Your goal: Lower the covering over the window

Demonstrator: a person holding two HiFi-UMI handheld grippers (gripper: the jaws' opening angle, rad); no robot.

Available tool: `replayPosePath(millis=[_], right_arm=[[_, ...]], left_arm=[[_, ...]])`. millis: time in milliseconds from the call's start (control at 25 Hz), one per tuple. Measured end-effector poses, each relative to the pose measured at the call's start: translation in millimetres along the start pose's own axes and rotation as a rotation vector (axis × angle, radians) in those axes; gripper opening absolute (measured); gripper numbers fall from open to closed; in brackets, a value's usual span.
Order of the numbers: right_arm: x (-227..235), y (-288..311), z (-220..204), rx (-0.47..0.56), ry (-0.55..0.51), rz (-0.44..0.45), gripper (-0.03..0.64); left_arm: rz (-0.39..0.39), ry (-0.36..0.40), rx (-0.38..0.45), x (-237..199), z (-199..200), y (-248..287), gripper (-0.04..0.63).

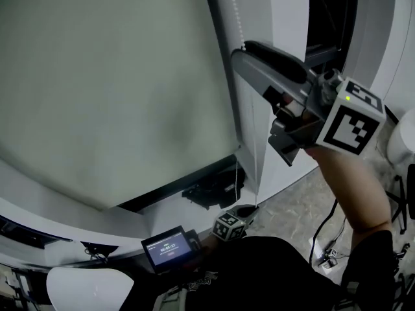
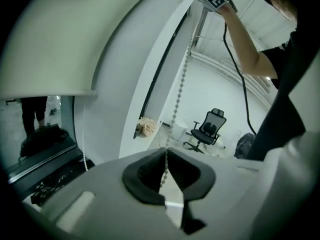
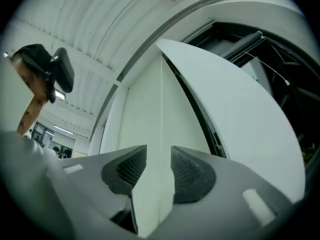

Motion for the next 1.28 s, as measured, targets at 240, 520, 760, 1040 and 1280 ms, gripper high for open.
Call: replayPosePath(millis=[240, 520, 760, 1040, 1280], right_arm=[[1.5, 47.0, 51.7, -0.064, -0.173, 0.056, 0.006], [-2.4, 10.1, 2.6, -0.114, -0.39, 0.011, 0.002], [23.5, -55.1, -89.5, -0.227, -0.256, -0.084, 0.002], [36.0, -117.2, -215.6, -0.368, -0.124, -0.219, 0.002], [15.7, -168.7, -340.9, -0.654, -0.106, -0.246, 0.0]], left_arm=[[0.015, -0.008, 0.015, -10.9, -9.5, -0.4, 0.012], [0.137, 0.053, -0.156, -27.5, -41.4, -16.0, 0.015], [0.27, 0.122, 0.176, -35.8, 4.8, -73.3, 0.039], [0.375, 0.096, 0.215, -38.2, 60.7, -121.8, 0.086], [0.284, 0.146, 0.451, -24.3, 111.9, -118.5, 0.051]])
Point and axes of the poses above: the fingertips, and each gripper's own axes: y forward along the fingers, x to its right, z out of its top, the point moved 9 cm from there along -y, backward along the fingers, and after that the axes turned 3 degrees about y, right-handed, at the moved point
